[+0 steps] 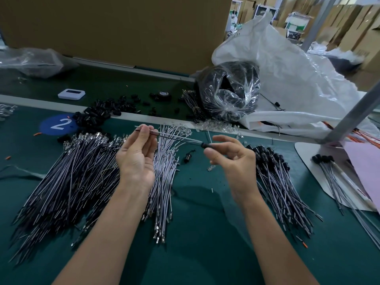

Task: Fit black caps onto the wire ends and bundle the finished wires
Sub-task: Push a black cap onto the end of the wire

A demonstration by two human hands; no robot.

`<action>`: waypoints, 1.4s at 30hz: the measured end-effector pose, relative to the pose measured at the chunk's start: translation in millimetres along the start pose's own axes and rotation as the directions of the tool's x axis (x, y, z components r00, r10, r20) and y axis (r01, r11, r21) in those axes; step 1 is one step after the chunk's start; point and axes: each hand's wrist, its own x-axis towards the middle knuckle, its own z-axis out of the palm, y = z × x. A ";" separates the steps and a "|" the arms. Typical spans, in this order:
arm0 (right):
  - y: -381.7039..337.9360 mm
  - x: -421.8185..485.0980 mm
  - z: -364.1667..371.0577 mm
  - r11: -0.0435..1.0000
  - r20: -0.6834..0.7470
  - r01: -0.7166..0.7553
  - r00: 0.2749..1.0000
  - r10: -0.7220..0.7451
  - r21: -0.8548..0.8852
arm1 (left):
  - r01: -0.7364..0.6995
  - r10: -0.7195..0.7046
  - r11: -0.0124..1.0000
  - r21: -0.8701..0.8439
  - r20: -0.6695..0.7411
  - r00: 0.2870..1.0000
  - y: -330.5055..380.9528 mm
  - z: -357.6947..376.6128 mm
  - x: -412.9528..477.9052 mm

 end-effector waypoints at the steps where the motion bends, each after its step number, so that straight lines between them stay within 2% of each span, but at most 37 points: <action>1: -2.1 0.5 -2.1 0.989 -0.011 -0.041 0.999 0.043 0.144 | 0.001 -0.002 0.999 0.035 0.025 1.000 -0.8 0.8 -0.1; 4: -6.6 2.9 -7.8 0.826 -0.004 -0.130 0.987 0.158 0.548 | 0.031 -0.069 0.972 0.232 0.156 0.985 -5.6 3.1 -2.1; 6: -7.9 4.7 -11.0 0.716 0.017 -0.144 0.983 0.181 0.683 | 0.059 -0.172 0.920 0.387 0.264 0.949 -10.4 4.2 -5.0; 7: -7.7 5.6 -12.3 0.695 0.017 -0.144 0.982 0.186 0.704 | 0.057 -0.218 0.892 0.448 0.316 0.924 -12.8 4.8 -6.6; 9: -7.5 6.8 -13.4 0.716 0.013 -0.149 0.981 0.192 0.682 | 0.015 -0.263 0.849 0.529 0.397 0.879 -16.6 4.9 -8.4; 11: -7.3 6.4 -11.5 0.784 0.035 -0.164 0.983 0.179 0.599 | -0.021 -0.278 0.830 0.557 0.447 0.850 -20.2 5.2 -9.5; 13: -7.0 3.7 -5.0 0.888 0.075 -0.167 0.986 0.150 0.428 | -0.064 -0.278 0.805 0.590 0.471 0.837 -23.2 6.3 -11.6; 15: -5.5 -0.2 3.0 0.949 0.123 -0.147 0.986 0.116 0.277 | -0.086 -0.290 0.779 0.621 0.478 0.829 -27.2 6.7 -13.5; 18: -5.5 -4.6 9.7 0.968 0.153 -0.121 0.984 0.088 0.220 | -0.086 -0.289 0.778 0.622 0.477 0.830 -31.5 5.7 -13.8; 22: -7.0 -5.6 9.3 0.973 0.193 -0.131 0.977 0.093 0.190 | -0.034 -0.264 0.842 0.538 0.467 0.844 -31.2 4.1 -9.2; 27: -2.6 -4.5 8.8 0.993 0.270 -0.115 0.957 0.108 0.012 | -0.085 -0.159 0.864 0.497 0.429 0.889 -30.1 5.2 -8.7; 32: -1.2 -5.6 11.4 0.996 0.259 -0.090 0.962 0.086 0.005 | -0.136 -0.116 0.870 0.474 0.465 0.878 -32.9 6.7 -11.4; 37: -0.1 -6.3 13.7 0.994 0.199 -0.088 0.977 0.072 0.070 | -0.140 -0.129 0.848 0.511 0.455 0.881 -40.3 6.6 -15.5; 42: 1.0 -6.3 15.0 0.994 0.196 -0.089 0.978 0.076 0.061 | -0.168 -0.073 0.854 0.492 0.434 0.898 -37.4 7.2 -16.1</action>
